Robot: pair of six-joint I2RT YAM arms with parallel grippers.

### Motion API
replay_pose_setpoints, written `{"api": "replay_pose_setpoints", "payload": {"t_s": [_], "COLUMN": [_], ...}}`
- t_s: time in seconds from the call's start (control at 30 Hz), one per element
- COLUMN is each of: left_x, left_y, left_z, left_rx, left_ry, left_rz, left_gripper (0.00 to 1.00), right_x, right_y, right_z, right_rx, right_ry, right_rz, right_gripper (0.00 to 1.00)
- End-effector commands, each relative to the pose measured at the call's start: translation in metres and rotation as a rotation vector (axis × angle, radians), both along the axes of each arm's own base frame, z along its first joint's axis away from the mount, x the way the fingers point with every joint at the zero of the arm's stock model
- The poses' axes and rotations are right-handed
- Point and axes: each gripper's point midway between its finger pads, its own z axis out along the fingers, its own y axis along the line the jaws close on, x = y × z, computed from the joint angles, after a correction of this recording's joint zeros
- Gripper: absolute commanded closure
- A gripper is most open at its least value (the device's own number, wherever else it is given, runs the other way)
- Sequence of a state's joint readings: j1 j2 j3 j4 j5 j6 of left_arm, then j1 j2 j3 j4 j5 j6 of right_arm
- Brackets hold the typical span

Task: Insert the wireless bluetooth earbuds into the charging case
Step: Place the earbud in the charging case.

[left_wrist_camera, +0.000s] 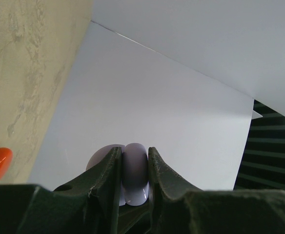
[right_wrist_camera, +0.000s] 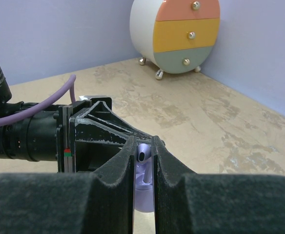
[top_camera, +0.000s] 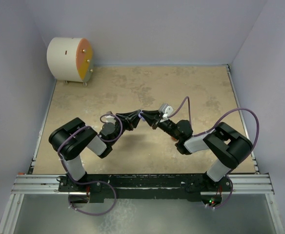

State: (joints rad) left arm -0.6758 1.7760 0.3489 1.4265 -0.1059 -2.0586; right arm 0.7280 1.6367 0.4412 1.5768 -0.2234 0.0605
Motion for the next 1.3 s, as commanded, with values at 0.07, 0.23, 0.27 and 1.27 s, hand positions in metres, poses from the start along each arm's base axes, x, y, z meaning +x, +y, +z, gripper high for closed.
{"api": "replay_pose_setpoints", "payload": {"t_s": [0.07,0.23,0.27,1.27], "left_x": [0.0,0.0,-0.001,0.003], "left_y": [-0.001,0.0,0.0,0.001], "left_z": [0.036,0.037,0.037,0.048], "left_rx": [-0.076,-0.076,-0.076,-0.114], "left_ry": [-0.076,-0.079,-0.079,-0.09], "left_rz": [0.001,0.003,0.001,0.02], "left_gripper": [1.0,1.0,1.0,1.0], "right_x": [-0.065,-0.064,-0.064,-0.065], "right_y": [-0.058,-0.06,-0.06,-0.071], "right_z": [0.173,0.173,0.173,0.168], "right_rx": [0.521,0.521,0.52,0.495], "right_ry": [-0.616,-0.617,-0.618,-0.616], "right_rz": [-0.009,-0.017,-0.019,-0.054], "right_gripper": [1.0,1.0,1.0,1.0]}}
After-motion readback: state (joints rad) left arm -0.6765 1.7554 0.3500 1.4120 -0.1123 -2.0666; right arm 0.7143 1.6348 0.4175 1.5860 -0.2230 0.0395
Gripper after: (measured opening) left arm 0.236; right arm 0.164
